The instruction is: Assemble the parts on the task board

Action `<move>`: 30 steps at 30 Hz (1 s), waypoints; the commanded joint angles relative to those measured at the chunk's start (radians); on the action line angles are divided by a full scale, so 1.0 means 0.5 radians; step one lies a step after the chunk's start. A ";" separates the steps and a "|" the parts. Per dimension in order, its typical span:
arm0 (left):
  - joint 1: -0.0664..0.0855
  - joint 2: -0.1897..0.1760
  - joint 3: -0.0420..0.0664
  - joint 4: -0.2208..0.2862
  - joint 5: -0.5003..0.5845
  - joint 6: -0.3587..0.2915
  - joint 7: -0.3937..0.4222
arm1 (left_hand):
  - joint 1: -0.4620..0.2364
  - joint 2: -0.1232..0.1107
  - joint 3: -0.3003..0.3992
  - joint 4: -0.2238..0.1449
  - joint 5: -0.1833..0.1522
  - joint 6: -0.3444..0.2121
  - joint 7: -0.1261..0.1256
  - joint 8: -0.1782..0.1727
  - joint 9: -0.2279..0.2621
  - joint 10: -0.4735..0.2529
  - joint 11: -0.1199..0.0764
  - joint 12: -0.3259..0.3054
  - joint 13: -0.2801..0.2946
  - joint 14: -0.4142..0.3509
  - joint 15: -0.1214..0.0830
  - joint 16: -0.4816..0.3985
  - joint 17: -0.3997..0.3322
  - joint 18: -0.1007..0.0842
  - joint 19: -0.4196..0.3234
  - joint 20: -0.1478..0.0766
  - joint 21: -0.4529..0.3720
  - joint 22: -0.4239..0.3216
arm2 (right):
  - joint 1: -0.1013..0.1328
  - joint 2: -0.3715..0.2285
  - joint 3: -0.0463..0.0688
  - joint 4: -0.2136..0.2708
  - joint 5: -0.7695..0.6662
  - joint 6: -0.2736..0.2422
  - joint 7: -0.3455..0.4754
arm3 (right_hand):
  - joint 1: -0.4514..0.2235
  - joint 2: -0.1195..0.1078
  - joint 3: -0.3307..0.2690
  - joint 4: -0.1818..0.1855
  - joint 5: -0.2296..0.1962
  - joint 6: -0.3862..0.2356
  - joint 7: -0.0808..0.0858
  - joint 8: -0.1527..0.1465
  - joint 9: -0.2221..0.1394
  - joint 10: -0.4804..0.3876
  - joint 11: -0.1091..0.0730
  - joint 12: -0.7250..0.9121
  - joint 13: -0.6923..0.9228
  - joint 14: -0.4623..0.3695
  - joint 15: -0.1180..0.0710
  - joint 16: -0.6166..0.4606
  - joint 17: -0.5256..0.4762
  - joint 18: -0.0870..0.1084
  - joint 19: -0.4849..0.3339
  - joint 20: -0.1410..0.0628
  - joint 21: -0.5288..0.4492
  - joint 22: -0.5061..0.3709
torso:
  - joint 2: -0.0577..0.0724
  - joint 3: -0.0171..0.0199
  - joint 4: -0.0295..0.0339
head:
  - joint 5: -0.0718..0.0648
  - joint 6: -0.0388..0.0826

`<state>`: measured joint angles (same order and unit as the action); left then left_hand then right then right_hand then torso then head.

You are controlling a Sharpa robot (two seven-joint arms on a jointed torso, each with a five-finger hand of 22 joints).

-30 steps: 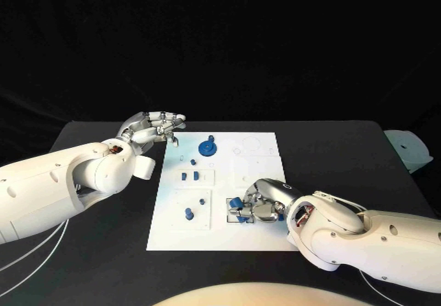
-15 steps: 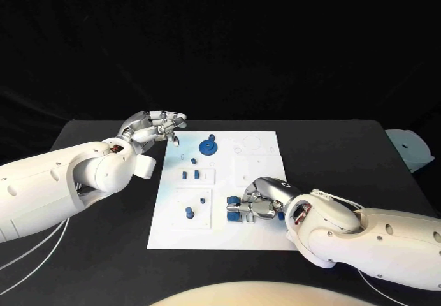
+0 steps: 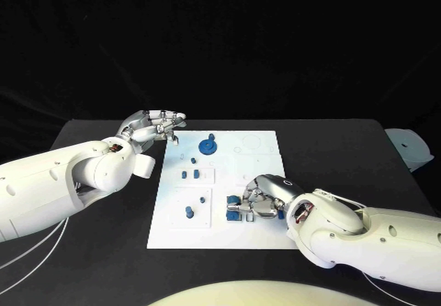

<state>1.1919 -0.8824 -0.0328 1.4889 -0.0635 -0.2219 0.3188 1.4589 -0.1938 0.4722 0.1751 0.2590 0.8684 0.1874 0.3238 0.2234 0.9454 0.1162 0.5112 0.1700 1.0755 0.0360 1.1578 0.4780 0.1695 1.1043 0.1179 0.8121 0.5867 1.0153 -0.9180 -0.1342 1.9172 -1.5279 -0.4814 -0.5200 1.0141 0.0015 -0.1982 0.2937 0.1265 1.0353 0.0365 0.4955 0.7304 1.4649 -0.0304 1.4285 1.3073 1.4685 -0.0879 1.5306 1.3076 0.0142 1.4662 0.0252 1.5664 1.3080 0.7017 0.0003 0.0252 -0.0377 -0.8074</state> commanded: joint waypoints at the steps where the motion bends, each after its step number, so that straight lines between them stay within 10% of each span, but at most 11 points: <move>1: 0.001 0.000 0.001 0.005 0.008 0.035 0.007 | -0.004 0.012 0.010 0.003 0.007 -0.012 0.001 0.006 0.002 -0.010 0.000 0.012 0.002 -0.012 0.003 -0.009 -0.003 0.031 0.000 0.007 -0.011 -0.002 | -0.002 -0.022 0.000 0.035 -0.031 -0.066 0.066 | 0.105 0.025 0.002 -0.005 0.061 -0.004 -0.009 0.014 0.002 0.098 -0.015 0.027 0.344 0.165 -0.016 0.013 0.304 -0.028 0.209 -0.020 0.009 0.526 | 0.000 0.0012 -0.001 | -0.001 0.001; 10: 0.001 0.001 0.001 0.004 0.008 0.038 0.006 | -0.004 0.012 0.010 0.003 0.007 -0.012 0.001 0.006 0.002 -0.010 0.000 0.012 0.002 -0.012 0.003 -0.009 -0.003 0.031 0.000 0.007 -0.011 -0.002 | -0.002 -0.038 0.000 0.048 -0.032 0.034 0.080 | 0.417 0.027 -0.051 -0.015 0.066 -0.005 -0.015 0.016 -0.012 0.109 -0.020 0.047 0.362 0.168 -0.021 0.020 0.323 -0.028 0.209 -0.025 0.009 0.526 | -0.001 -0.0004 -0.001 | -0.003 0.002; 30: 0.001 0.002 0.001 0.000 0.010 0.037 0.002 | -0.054 0.014 0.008 0.025 -0.003 -0.019 0.002 0.012 0.004 -0.019 0.003 0.025 0.004 -0.010 0.008 -0.005 -0.006 0.029 0.002 0.012 -0.020 -0.008 | -0.001 -0.011 0.000 0.004 -0.064 0.087 0.073 | 0.548 0.059 -0.069 -0.017 0.091 -0.002 -0.018 0.012 -0.025 0.113 -0.022 0.055 0.370 0.169 -0.023 0.020 0.326 -0.028 0.209 -0.027 0.009 0.526 | 0.000 -0.0016 -0.001 | -0.009 0.008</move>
<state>1.1918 -0.8833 -0.0328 1.4874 -0.0634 -0.2197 0.3158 1.4388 -0.1873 0.4734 0.1823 0.2589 0.8649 0.1909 0.3238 0.2246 0.9418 0.1198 0.5198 0.1713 1.0756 0.0360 1.1578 0.4762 0.1695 1.1043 0.1179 0.8045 0.5838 1.0154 -0.9223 -0.1341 1.9168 -1.5413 -0.4511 -0.4908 1.2760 0.0275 -0.2276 0.2869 0.1686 1.0317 0.0329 0.4991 0.7186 1.4680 -0.0333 1.4591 1.3124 1.4647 -0.0913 1.5363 1.3073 0.0143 1.4663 0.0180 1.5664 1.3076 0.7021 -0.0009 0.0257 -0.0418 -0.8047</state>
